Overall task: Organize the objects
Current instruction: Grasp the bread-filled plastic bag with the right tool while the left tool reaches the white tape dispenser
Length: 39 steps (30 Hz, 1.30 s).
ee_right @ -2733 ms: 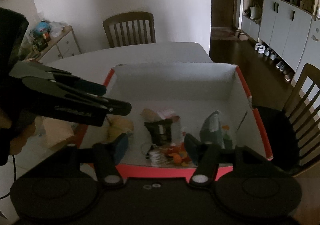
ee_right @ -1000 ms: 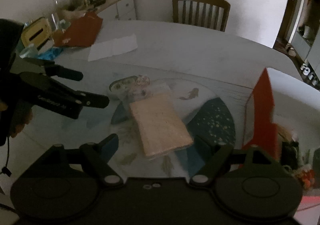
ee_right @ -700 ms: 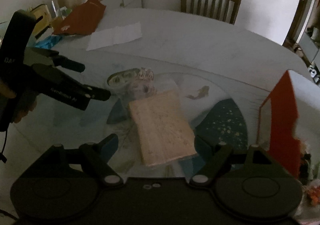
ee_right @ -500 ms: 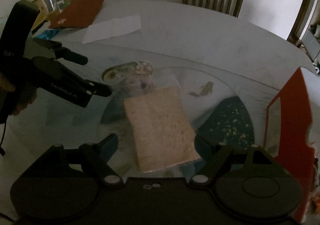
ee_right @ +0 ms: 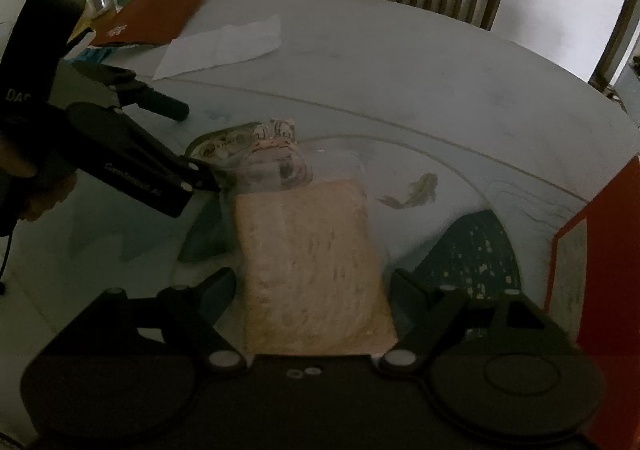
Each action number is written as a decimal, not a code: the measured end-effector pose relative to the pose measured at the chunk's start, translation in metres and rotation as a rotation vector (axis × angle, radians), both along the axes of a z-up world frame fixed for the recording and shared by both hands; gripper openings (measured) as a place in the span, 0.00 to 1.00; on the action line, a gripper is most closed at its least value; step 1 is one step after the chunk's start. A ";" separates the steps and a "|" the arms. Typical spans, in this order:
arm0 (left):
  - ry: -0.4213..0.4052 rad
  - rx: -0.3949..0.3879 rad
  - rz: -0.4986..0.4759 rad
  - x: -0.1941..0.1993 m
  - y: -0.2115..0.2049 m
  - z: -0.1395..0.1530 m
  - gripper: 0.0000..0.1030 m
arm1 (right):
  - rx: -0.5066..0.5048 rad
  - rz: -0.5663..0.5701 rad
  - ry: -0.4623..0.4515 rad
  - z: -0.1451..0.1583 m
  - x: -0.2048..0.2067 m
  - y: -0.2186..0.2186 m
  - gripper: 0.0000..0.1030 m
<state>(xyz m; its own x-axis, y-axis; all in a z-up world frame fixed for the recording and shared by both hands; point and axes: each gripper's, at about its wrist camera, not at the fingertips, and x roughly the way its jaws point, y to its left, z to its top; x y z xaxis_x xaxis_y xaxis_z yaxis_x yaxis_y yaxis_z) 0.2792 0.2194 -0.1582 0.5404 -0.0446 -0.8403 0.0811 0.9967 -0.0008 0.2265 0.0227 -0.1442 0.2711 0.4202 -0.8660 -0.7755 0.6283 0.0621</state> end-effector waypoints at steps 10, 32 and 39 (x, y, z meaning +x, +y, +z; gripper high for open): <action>-0.041 0.012 -0.001 -0.001 -0.003 -0.005 0.97 | 0.027 0.001 0.035 -0.008 0.008 0.000 0.84; -0.075 -0.048 0.034 -0.032 -0.015 0.014 0.49 | 0.117 -0.106 -0.005 0.029 -0.027 -0.025 0.70; -0.082 -0.087 0.076 -0.063 -0.019 0.031 0.49 | 0.144 -0.171 0.003 0.049 -0.042 -0.047 0.70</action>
<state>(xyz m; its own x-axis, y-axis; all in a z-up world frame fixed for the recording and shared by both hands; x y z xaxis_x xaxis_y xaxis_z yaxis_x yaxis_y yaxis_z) 0.2164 0.2005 -0.1277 0.6116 -0.0717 -0.7879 0.0085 0.9964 -0.0841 0.1842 -0.0248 -0.0948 0.3468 0.4877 -0.8012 -0.6583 0.7350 0.1625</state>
